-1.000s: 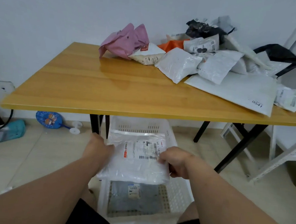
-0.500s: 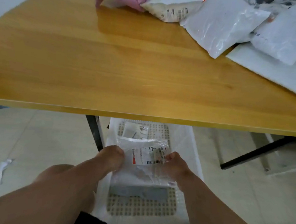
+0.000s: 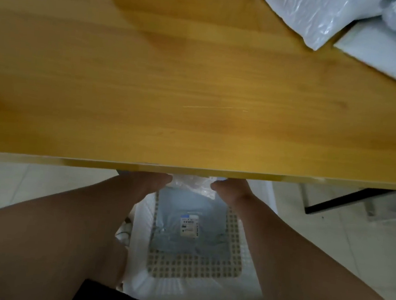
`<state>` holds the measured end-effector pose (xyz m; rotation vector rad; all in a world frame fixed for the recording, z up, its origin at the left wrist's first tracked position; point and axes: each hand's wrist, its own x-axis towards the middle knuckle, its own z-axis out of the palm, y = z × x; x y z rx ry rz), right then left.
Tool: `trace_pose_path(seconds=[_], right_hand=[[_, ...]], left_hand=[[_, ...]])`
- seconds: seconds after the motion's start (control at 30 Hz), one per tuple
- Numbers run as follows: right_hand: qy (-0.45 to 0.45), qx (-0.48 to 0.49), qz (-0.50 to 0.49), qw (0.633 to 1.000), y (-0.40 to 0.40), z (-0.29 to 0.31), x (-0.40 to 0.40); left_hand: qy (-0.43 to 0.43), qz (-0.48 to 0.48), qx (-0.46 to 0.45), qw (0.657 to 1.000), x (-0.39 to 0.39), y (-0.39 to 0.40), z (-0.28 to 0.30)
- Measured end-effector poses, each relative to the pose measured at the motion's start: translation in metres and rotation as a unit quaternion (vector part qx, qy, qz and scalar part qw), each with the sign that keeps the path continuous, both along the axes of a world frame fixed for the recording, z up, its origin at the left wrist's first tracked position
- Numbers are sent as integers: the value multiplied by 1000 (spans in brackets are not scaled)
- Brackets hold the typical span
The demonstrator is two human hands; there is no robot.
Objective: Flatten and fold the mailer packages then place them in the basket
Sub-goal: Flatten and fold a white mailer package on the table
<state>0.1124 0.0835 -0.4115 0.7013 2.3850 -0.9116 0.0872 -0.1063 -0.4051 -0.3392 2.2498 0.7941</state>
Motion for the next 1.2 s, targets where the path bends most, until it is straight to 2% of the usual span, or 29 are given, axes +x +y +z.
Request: trace_pose_path(seconds=[0.13, 0.33, 0.57, 0.67, 0.77, 0.83, 0.93, 1.03, 1.13, 1.2], right_hand=[[4, -7, 32, 999, 2, 10, 13], [31, -14, 80, 996, -2, 58, 34], [58, 89, 227, 968, -3, 138, 66], [111, 108, 213, 965, 7, 171, 83], [125, 94, 166, 974, 22, 190, 99], [136, 46, 114, 983, 35, 201, 107], [155, 18, 93, 983, 49, 222, 114], [239, 28, 48, 970, 61, 243, 114], [316, 90, 12, 944, 73, 260, 109], [336, 112, 1, 935, 80, 268, 105]], left_hand=[[47, -62, -26, 997, 6, 1, 20], [45, -165, -21, 985, 26, 8, 59], [56, -298, -70, 950, 58, 30, 115], [61, -314, -74, 945, 70, 48, 149], [35, -255, 11, 966, 84, 67, 181], [-2, -246, 40, 968, 93, 76, 199], [-17, -294, 31, 955, 105, 91, 223], [49, -314, 65, 946, 106, 110, 248], [200, -266, 120, 935, 94, 126, 266], [311, -232, 97, 916, 82, 129, 272]])
